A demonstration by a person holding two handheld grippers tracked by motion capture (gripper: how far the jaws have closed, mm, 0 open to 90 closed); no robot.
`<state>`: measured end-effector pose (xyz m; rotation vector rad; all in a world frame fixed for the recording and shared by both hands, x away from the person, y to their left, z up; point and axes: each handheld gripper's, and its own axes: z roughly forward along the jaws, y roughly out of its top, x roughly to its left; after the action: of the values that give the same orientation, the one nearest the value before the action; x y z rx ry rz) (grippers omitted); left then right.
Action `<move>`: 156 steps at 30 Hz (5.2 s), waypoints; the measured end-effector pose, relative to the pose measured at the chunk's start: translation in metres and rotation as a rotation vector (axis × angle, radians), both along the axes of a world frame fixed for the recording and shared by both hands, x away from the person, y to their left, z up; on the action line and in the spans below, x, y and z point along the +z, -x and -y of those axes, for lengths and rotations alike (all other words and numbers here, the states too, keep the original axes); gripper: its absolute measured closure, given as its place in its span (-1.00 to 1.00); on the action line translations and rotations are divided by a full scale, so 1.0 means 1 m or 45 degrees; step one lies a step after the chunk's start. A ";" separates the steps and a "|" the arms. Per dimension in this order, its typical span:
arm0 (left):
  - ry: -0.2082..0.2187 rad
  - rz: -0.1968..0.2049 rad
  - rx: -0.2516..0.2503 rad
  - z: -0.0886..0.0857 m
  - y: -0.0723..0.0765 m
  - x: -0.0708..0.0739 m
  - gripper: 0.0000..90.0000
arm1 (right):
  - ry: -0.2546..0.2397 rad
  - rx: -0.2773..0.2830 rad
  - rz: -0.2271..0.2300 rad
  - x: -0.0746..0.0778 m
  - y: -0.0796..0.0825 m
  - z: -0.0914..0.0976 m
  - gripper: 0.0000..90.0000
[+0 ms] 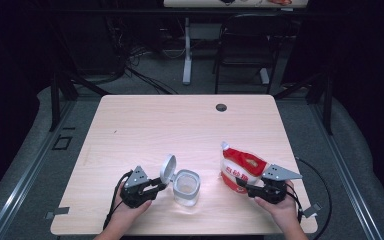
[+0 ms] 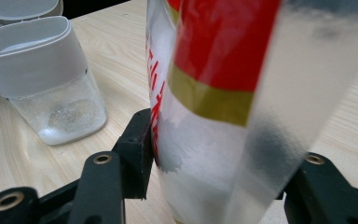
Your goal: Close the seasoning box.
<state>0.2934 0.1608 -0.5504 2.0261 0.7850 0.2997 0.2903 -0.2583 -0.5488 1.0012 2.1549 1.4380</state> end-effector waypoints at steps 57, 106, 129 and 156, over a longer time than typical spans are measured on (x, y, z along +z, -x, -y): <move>0.067 -0.018 0.036 0.004 -0.038 0.001 0.80 | -0.025 -0.023 -0.001 -0.003 0.000 -0.003 0.00; 0.087 -0.017 0.067 -0.015 -0.033 0.006 0.68 | 0.086 -0.074 -0.005 0.009 0.004 -0.017 0.15; 0.090 -0.016 0.077 -0.016 -0.033 0.005 0.66 | 0.177 -0.152 0.144 0.031 0.017 -0.017 0.16; 0.092 -0.019 0.094 -0.016 -0.033 0.006 0.65 | 0.509 -0.199 0.444 0.059 0.040 -0.039 0.17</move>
<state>0.3262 0.1772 -0.5447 1.9366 0.8689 0.2944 0.2499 -0.2196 -0.4900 0.6952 1.9496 0.9708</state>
